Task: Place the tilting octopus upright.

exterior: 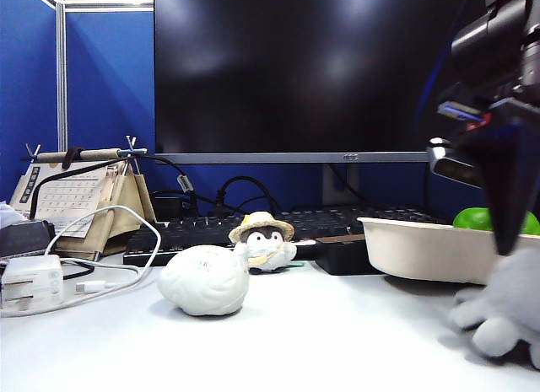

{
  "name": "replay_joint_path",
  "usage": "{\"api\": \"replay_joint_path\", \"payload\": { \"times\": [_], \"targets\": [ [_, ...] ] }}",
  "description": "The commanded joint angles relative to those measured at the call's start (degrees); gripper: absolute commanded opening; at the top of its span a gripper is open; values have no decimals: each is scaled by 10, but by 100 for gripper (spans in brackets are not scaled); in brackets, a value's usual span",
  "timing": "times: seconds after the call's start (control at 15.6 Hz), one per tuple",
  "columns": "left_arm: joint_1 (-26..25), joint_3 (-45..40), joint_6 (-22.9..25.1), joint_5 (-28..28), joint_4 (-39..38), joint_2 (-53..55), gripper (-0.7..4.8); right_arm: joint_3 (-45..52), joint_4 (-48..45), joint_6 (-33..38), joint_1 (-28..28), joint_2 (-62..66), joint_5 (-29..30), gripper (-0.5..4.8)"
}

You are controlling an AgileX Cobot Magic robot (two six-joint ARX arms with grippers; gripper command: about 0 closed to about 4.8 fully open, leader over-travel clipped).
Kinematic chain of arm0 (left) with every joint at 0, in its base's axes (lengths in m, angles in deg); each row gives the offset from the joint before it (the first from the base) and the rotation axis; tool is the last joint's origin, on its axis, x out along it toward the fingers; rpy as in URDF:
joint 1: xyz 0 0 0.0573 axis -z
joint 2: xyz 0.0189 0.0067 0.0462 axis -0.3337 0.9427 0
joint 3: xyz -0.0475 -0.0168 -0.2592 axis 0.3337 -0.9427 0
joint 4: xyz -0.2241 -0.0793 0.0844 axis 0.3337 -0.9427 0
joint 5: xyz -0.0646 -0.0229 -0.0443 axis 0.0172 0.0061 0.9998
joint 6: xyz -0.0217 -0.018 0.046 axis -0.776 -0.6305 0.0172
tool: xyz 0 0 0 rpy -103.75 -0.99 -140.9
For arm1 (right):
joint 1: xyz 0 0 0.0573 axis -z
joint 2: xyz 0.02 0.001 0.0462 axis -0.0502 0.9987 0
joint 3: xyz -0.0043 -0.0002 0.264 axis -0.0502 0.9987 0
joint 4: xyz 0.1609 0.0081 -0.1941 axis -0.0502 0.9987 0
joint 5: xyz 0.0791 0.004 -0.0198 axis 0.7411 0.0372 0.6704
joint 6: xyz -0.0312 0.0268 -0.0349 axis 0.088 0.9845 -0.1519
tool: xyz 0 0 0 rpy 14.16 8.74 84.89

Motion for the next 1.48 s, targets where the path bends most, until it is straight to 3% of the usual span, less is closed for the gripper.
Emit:
{"api": "replay_joint_path", "payload": {
  "times": [0.06,0.38,0.64,0.77,1.22,1.35,1.41,1.48],
  "targets": [
    [0,1,4,-1,7,-2,413,-1,-62,7,-1,-14,6,245],
    [0,2,4,-2,12,-2,413,-2,-136,29,-1,-118,14,243],
    [-1,2,4,-1,17,-21,413,-2,-135,31,-1,-266,84,239],
    [-1,2,4,-2,18,-49,413,-2,-133,33,-1,-344,96,196],
    [-1,2,4,0,16,-251,384,-1,-24,48,0,-655,109,197],
    [-1,1,4,0,12,-302,238,-1,-12,70,0,-733,109,185],
    [-1,1,3,0,9,-325,173,-1,-16,82,0,-763,106,149],
    [-1,1,1,0,4,-356,105,-1,-26,100,2,-812,97,69]
  ]
}}
